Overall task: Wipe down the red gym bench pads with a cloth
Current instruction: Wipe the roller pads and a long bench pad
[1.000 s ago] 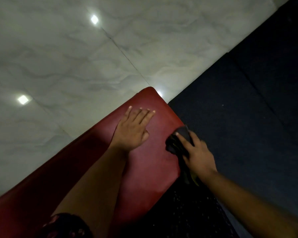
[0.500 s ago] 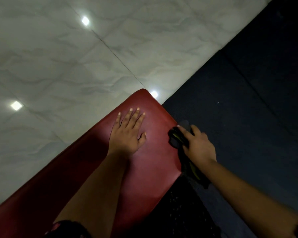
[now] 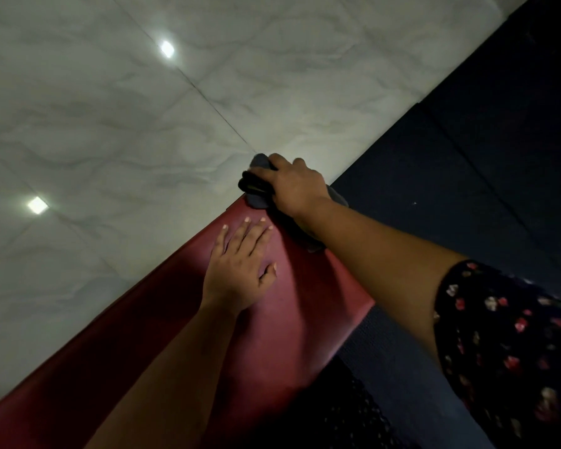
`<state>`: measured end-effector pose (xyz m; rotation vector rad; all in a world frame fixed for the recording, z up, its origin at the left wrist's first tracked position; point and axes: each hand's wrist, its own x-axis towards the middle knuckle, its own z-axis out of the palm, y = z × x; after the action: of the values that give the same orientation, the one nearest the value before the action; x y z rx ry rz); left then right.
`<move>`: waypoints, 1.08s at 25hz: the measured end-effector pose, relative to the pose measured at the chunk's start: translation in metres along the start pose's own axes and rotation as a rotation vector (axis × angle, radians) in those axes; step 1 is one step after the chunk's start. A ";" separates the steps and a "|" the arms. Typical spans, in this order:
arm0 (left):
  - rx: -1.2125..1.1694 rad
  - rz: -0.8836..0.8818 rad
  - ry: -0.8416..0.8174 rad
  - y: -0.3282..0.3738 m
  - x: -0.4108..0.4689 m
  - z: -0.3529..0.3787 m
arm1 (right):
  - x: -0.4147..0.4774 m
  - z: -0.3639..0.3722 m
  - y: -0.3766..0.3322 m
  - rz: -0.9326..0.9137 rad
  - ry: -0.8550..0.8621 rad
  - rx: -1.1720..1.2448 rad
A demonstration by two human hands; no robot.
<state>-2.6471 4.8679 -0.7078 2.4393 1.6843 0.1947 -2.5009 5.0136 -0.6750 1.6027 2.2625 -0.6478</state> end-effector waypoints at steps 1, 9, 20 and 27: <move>-0.009 -0.010 -0.004 0.000 0.001 -0.002 | -0.001 0.004 0.006 0.060 -0.017 0.084; 0.033 0.132 -0.171 0.014 0.037 0.002 | -0.175 0.070 0.076 0.333 -0.152 0.306; 0.050 0.069 -0.237 0.028 0.027 0.014 | -0.054 0.036 0.080 0.348 -0.016 0.534; 0.060 0.024 -0.297 0.031 0.028 0.009 | -0.069 0.049 0.079 0.149 -0.028 0.329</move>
<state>-2.6072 4.8826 -0.7101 2.3880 1.5515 -0.2092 -2.4047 4.9544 -0.6992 1.8740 2.0716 -1.0373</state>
